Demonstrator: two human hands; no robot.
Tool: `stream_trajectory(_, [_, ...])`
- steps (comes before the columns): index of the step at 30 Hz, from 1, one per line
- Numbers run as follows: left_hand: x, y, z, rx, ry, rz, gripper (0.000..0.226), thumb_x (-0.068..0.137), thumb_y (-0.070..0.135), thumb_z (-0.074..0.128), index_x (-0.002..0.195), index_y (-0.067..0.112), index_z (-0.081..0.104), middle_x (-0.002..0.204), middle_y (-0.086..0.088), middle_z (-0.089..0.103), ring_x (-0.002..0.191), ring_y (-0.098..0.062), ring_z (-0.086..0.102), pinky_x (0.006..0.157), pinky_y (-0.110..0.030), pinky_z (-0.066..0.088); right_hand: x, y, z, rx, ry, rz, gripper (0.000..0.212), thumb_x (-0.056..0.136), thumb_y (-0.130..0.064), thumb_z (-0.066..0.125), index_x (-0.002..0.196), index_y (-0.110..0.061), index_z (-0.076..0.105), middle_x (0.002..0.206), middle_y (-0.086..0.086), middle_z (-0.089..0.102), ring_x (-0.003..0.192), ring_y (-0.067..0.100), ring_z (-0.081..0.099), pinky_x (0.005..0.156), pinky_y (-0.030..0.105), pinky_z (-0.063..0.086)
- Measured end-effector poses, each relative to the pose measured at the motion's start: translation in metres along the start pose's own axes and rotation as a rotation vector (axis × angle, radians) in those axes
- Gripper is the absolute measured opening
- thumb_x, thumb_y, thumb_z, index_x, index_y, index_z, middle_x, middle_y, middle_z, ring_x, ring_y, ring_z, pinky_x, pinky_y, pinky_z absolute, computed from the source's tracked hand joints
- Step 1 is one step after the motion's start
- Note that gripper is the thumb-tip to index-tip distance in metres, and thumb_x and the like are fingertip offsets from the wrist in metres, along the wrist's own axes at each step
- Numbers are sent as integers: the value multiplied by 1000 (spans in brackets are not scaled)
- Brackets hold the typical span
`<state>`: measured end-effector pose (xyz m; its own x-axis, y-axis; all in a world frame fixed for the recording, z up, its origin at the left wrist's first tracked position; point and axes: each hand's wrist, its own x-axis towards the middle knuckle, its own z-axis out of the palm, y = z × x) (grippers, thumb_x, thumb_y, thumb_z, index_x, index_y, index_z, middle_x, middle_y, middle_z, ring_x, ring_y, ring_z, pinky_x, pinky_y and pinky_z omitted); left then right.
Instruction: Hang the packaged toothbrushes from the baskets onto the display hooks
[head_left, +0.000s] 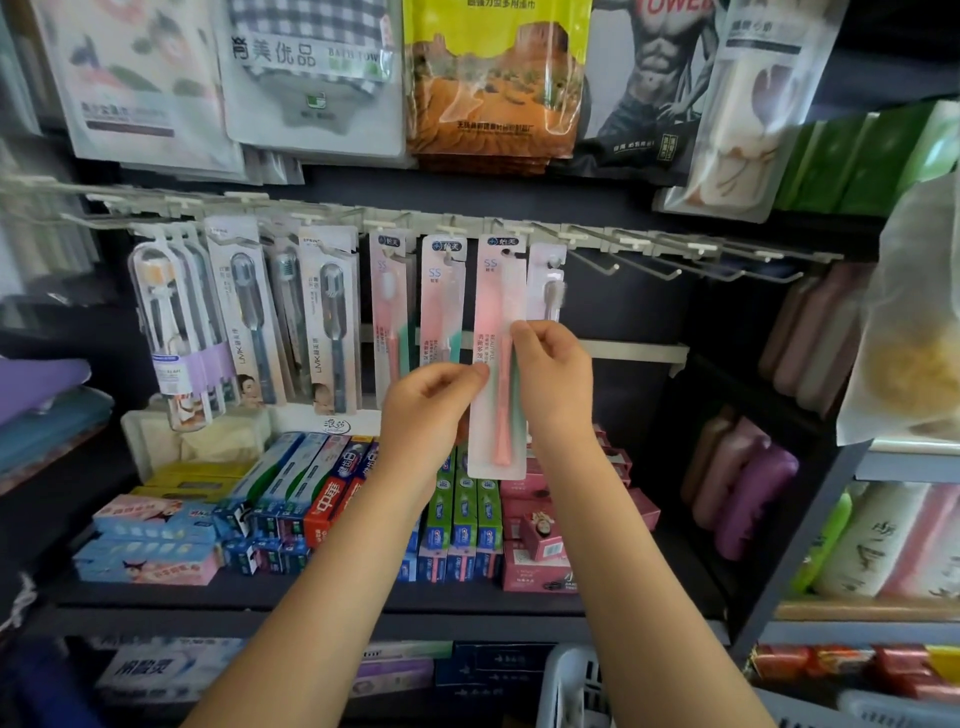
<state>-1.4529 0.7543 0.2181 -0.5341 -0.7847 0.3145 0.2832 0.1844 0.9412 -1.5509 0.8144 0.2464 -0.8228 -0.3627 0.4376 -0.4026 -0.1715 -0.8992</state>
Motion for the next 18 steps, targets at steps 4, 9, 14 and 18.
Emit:
stream_trajectory(4, [-2, 0, 2, -8, 16, 35, 20, 91, 24, 72, 72, 18, 71, 59, 12, 60, 62, -7, 55, 64, -24, 44, -3, -1, 0, 33, 16, 18, 20, 101, -21, 56, 86, -14, 69, 71, -9, 61, 59, -2, 52, 55, 11, 43])
stream_trajectory(9, [-2, 5, 4, -29, 32, 76, 22, 90, 22, 73, 68, 18, 69, 60, 8, 56, 62, -7, 50, 59, -20, 41, -4, -7, -1, 58, 44, 16, 20, 99, -19, 57, 85, -12, 69, 69, -7, 59, 58, -1, 50, 57, 15, 43])
stream_trajectory(14, [5, 6, 7, -50, 25, 33, 22, 89, 24, 73, 68, 18, 70, 66, 1, 59, 67, -15, 53, 66, -31, 43, 5, -11, -2, 15, -23, 85, 28, 99, -20, 57, 72, -17, 58, 64, -6, 53, 60, 9, 47, 57, 24, 40])
stream_trajectory(18, [16, -3, 10, 2, 2, 7, 21, 91, 25, 72, 75, 11, 72, 68, -2, 60, 68, -17, 55, 68, -35, 46, 11, -3, 1, 0, -24, 117, 32, 100, -22, 56, 69, -15, 53, 65, -2, 49, 63, 14, 44, 60, 29, 39])
